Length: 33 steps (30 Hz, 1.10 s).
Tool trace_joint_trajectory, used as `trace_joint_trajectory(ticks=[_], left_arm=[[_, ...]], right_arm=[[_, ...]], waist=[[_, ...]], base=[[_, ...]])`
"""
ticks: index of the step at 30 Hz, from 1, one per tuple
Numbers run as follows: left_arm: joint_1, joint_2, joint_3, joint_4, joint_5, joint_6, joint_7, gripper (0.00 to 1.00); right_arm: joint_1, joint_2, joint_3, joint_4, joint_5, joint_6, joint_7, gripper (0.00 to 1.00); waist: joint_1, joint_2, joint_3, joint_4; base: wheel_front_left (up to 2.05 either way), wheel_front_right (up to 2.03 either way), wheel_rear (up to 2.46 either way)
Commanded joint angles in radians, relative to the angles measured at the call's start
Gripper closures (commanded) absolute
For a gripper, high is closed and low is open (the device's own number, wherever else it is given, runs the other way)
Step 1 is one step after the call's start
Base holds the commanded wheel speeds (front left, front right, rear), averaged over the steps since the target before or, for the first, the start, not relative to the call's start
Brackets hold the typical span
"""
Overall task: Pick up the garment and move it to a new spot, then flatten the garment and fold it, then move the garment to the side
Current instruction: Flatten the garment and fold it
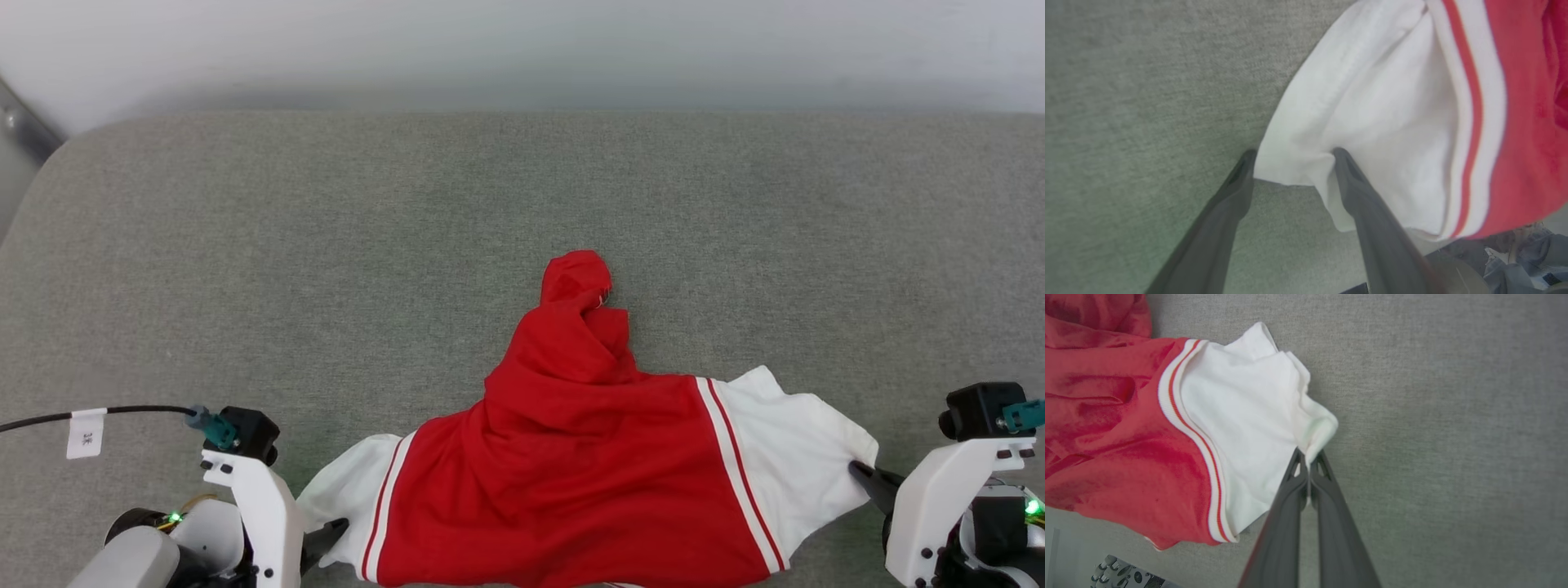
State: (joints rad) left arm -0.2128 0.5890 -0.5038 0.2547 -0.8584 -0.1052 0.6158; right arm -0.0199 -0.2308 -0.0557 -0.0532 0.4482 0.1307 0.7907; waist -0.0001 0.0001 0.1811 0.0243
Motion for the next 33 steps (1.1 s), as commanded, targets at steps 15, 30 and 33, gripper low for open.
trace_joint_trajectory(ticks=[15,30,33], left_arm=[[-0.133,0.042,0.022,-0.107,0.141,0.059,-0.112,1.0],[-0.6,-0.039,0.079,-0.077,0.318,0.122,-0.267,1.0],[-0.712,-0.062,0.096,0.0,0.338,0.125,-0.308,1.0]], right_arm=[[-0.106,-0.048,-0.034,-0.001,-0.03,0.0,-0.099,1.0],[-0.52,-0.188,-0.012,0.09,-0.051,0.0,-0.13,1.0],[-0.638,-0.228,0.014,0.11,-0.063,0.0,-0.136,1.0]], waist=[[0.0001,-0.0001,-0.037,0.013],[0.0001,-0.0001,-0.086,0.015],[0.0001,-0.0001,-0.052,0.008]], base=[[0.0,0.0,0.0],[0.0,0.0,0.0],[0.0,0.0,0.0]])
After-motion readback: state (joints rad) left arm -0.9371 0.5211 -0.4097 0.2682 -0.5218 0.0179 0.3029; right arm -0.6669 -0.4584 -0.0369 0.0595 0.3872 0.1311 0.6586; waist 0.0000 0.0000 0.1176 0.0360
